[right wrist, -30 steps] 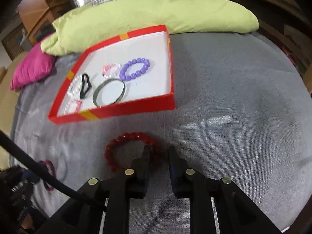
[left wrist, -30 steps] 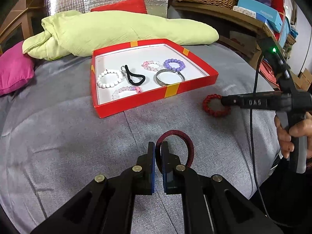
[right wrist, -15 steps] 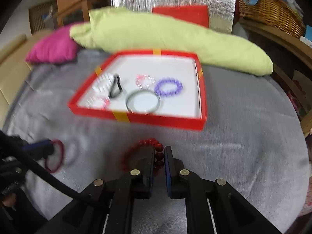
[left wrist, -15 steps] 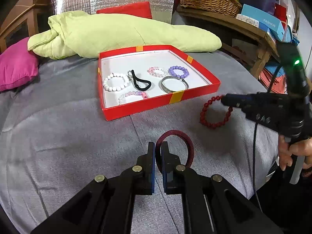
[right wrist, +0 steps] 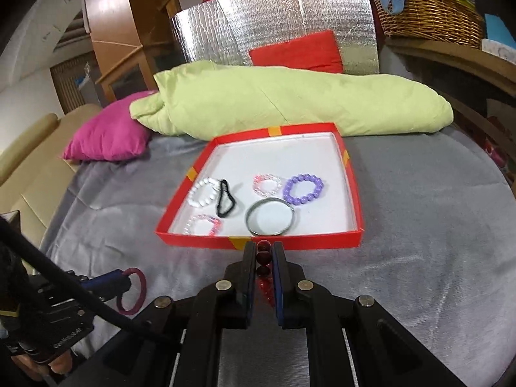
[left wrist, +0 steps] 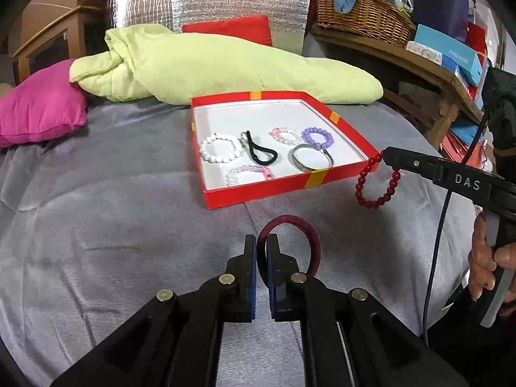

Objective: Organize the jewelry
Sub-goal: 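Lift the dark red hair tie and red beaded bracelet off the bed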

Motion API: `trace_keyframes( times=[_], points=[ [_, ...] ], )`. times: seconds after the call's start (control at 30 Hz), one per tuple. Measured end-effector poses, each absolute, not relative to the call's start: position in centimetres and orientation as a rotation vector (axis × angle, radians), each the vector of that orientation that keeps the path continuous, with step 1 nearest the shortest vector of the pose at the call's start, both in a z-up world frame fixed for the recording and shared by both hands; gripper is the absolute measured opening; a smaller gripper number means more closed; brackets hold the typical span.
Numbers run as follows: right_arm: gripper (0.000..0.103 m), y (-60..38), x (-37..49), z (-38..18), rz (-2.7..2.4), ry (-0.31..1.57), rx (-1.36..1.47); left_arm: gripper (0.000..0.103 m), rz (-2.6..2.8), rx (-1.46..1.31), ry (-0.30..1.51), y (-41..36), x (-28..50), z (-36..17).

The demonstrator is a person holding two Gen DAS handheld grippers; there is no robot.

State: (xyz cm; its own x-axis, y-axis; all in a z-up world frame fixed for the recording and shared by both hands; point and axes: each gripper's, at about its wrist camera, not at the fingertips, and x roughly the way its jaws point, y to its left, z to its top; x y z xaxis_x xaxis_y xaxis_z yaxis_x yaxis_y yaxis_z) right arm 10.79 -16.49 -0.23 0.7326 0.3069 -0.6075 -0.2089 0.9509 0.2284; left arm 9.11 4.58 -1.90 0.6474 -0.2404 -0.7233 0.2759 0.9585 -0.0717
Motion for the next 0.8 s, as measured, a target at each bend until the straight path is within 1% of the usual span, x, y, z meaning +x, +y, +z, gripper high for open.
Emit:
trace_keyframes(
  times=[0.3, 0.8],
  points=[
    [0.01, -14.7, 10.2, 0.5, 0.321, 0.648, 0.148, 0.006, -0.269, 0.037, 0.793, 5.6, 8.7, -1.3],
    [0.01, -15.8, 10.1, 0.8, 0.306, 0.628, 0.193, 0.006, -0.208, 0.018, 0.742, 6.1, 8.8, -0.5]
  ],
)
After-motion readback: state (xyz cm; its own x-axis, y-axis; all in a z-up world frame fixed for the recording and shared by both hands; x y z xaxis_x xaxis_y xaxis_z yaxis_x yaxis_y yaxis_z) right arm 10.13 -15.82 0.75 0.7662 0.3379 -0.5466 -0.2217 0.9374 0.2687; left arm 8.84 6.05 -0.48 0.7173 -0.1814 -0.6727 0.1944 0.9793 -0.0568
